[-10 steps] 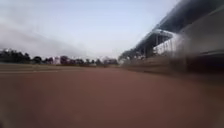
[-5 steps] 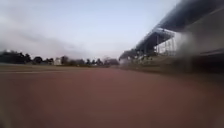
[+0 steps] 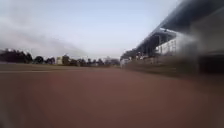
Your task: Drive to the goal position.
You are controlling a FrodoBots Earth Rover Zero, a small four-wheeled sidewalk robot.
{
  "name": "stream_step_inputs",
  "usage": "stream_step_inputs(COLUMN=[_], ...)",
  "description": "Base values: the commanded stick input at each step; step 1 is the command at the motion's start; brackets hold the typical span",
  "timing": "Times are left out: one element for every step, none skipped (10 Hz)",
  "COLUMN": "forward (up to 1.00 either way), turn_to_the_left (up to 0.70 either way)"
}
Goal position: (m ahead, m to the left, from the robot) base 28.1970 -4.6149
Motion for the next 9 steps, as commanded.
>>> stream_step_inputs(forward=[0.7, 0.7, 0.7, 0.7, 0.7, 0.7, 0.7, 0.7, 0.7], turn_to_the_left=[0.0, 0.0, 0.0, 0.0, 0.0, 0.0, 0.0, 0.0, 0.0])
